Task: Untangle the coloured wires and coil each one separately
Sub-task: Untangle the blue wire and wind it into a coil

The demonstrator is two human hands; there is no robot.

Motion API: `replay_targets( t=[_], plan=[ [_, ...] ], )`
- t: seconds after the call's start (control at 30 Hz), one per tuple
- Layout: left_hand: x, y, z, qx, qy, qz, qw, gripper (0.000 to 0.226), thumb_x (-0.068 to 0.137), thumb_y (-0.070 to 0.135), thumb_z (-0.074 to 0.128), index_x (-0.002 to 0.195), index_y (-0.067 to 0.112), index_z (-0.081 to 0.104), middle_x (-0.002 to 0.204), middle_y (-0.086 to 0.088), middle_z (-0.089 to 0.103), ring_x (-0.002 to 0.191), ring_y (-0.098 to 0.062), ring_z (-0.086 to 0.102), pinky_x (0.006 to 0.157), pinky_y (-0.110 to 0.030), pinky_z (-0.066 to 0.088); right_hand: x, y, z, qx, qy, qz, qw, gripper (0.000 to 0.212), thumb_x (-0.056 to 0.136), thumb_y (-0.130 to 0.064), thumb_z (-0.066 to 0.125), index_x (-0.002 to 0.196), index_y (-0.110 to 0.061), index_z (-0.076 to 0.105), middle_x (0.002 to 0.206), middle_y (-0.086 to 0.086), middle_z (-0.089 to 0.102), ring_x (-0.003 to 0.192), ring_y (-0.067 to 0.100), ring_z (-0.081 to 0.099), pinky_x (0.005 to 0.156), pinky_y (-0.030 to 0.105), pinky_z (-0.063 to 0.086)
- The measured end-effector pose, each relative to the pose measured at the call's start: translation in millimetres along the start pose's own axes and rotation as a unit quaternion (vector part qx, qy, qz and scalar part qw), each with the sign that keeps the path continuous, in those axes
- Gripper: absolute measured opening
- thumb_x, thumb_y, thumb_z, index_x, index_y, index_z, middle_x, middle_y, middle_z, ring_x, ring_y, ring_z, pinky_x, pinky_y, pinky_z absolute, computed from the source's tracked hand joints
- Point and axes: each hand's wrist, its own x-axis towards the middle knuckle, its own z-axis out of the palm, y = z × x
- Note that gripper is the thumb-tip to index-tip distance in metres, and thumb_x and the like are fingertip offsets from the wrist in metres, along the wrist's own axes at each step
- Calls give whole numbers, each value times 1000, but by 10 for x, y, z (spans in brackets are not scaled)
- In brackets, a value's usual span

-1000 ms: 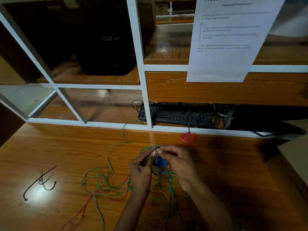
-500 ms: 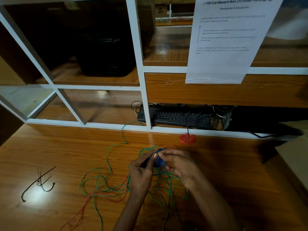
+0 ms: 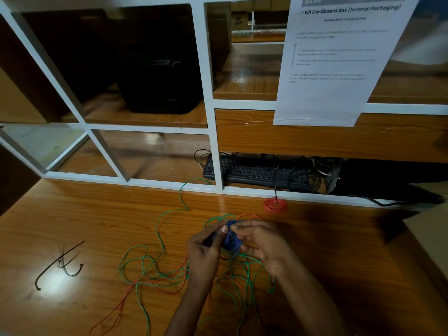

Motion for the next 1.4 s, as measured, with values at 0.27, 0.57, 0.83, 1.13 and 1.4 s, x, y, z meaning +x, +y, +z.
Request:
replay_targets(
  t=[0.27, 0.57, 0.83, 1.13, 1.4],
  plan=[
    [-43, 144, -53, -8, 2, 9, 1000, 21, 94, 5, 74, 99, 22, 83, 100, 1, 83, 102, -17, 77, 86, -30, 61, -14, -47, 40, -41, -40, -6, 998, 10, 88, -18, 80, 96, -14, 77, 83, -4, 69, 85, 8, 58, 64, 21, 47],
    [-82, 130, -145, 0, 24, 0, 1000, 13, 93, 8, 75, 103, 10, 83, 101, -4, 82, 103, -23, 77, 90, -41, 61, -44, -25, 59, 6, -92, 7, 996, 10, 85, -15, 81, 93, -10, 78, 102, 11, 67, 99, 20, 64, 74, 32, 61],
    [-94, 185, -168, 42, 16, 38, 998, 21, 93, 2, 74, 98, 21, 84, 96, 2, 82, 96, -14, 77, 83, -30, 60, -16, -4, 67, 13, -108, 6, 994, 7, 86, -12, 79, 92, -9, 78, 106, 15, 66, 106, 21, 61, 75, 37, 62],
    [-124, 182, -139, 94, 10, 85, 992, 22, 93, -2, 74, 100, 17, 84, 97, 7, 81, 97, -6, 74, 81, -31, 62, 6, -36, 41, 22, -97, 10, 995, 6, 85, -2, 75, 82, -7, 76, 97, 14, 58, 97, 21, 59, 76, 39, 62],
    [-140, 113, -153, 105, 3, 101, 989, 20, 94, 2, 75, 103, 17, 84, 101, 6, 81, 99, -15, 77, 84, -40, 63, 63, 16, 32, 28, -85, 25, 996, 6, 81, 1, 77, 83, -3, 73, 83, 10, 58, 88, 18, 60, 74, 37, 62]
  ],
)
